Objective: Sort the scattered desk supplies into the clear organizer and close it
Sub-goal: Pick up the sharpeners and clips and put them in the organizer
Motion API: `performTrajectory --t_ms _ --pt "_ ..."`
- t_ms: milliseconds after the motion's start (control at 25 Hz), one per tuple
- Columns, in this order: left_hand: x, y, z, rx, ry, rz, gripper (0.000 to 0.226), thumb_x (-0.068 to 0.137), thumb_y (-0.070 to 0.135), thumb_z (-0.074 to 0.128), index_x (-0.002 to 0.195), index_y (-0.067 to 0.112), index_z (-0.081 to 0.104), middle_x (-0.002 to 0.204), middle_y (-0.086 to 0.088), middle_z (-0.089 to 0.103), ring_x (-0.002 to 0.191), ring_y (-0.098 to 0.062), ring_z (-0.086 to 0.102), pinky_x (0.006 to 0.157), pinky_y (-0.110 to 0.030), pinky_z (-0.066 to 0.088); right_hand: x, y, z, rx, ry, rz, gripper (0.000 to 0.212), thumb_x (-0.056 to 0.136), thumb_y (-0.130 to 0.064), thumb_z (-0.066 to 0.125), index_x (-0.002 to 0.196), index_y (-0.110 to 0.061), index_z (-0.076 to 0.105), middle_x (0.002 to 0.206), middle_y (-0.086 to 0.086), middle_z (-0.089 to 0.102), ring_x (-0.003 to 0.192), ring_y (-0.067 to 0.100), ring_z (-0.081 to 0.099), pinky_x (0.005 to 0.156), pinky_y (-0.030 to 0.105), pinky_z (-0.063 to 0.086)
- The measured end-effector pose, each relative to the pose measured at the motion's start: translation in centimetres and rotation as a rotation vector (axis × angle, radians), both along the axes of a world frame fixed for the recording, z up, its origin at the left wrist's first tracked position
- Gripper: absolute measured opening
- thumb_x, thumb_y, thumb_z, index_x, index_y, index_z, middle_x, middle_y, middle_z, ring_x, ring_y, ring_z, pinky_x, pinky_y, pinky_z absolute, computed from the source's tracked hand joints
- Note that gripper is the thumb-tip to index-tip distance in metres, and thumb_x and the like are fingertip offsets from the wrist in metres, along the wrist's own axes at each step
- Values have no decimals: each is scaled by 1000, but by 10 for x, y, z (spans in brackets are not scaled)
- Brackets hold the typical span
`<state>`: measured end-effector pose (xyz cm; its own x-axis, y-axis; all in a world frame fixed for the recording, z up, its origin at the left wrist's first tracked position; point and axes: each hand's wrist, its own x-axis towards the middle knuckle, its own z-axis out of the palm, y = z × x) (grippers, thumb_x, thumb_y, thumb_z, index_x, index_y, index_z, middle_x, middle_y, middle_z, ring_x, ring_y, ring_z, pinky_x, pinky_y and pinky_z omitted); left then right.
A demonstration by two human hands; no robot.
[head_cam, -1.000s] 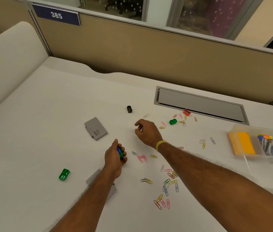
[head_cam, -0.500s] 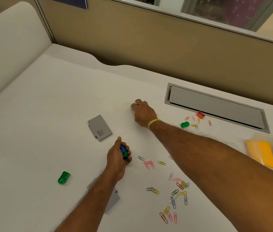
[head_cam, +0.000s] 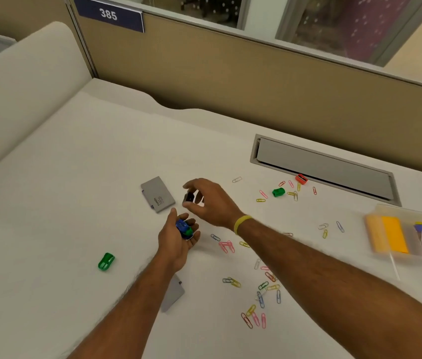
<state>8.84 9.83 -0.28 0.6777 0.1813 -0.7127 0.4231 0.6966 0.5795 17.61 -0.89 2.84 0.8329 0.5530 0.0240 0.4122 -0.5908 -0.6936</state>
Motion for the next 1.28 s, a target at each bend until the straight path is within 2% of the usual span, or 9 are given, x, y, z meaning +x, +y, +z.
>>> performTrajectory --t_ms 120,240,360,480,680,880,1040,1160,1280 --pt "-15 4 7 0 -25 20 34 98 46 45 100 19 66 99 -7 72 94 -23 68 70 -37 56 -42 3 10 -13 -6 88 46 84 -33 68 126 -22 53 113 -7 61 87 6 56 77 19 49" --pt "-34 14 13 -39 -28 28 41 97 48 46 100 15 69 93 -7 74 88 -21 70 75 -37 58 -72 7 17 -89 -38 205 51 83 -29 69 129 -23 51 117 -4 62 100 9 52 85 22 44" --pt "-56 25 16 -86 5 48 40 95 46 49 100 11 67 88 -9 70 81 -21 68 67 -34 57 -92 12 20 -91 -38 245 58 80 -29 72 133 -25 48 122 -6 60 107 9 51 89 20 43" --pt "-76 36 19 -107 36 94 33 95 41 53 96 10 63 80 -8 65 73 -20 63 62 -31 55 -105 15 20 -59 -30 202 55 82 -28 67 133 -27 46 118 -11 59 103 2 50 86 12 40" --pt "-107 57 22 -122 58 163 27 94 35 56 80 12 55 64 -4 58 61 -16 56 49 -23 50 -119 27 7 -55 20 111 42 86 -24 62 127 -26 51 108 -10 61 96 7 55 85 22 47" --pt "-136 85 17 -82 90 253 30 96 34 53 72 16 51 57 -2 53 53 -14 48 42 -18 41 -135 67 -6 -126 45 149 32 87 -23 63 118 -20 58 109 -4 62 94 10 54 85 27 49" --pt "-153 109 12 -50 112 308 30 95 33 53 71 16 51 60 -2 52 53 -14 47 40 -17 40 -141 117 -13 -287 9 286 40 88 -20 59 128 -16 53 126 5 55 116 21 49 96 35 45" --pt "-165 124 8 -36 116 332 31 95 34 53 69 17 50 62 -2 52 55 -14 48 41 -18 41 -142 147 -19 -421 -57 402 51 89 -11 54 138 -17 45 146 7 39 128 27 39 99 39 43" --pt "-173 134 6 -41 119 339 31 95 34 53 70 17 50 62 -2 52 56 -14 49 42 -18 41 -143 161 -30 -531 -149 465 48 92 -8 49 139 -19 45 151 8 31 130 29 36 96 42 45"
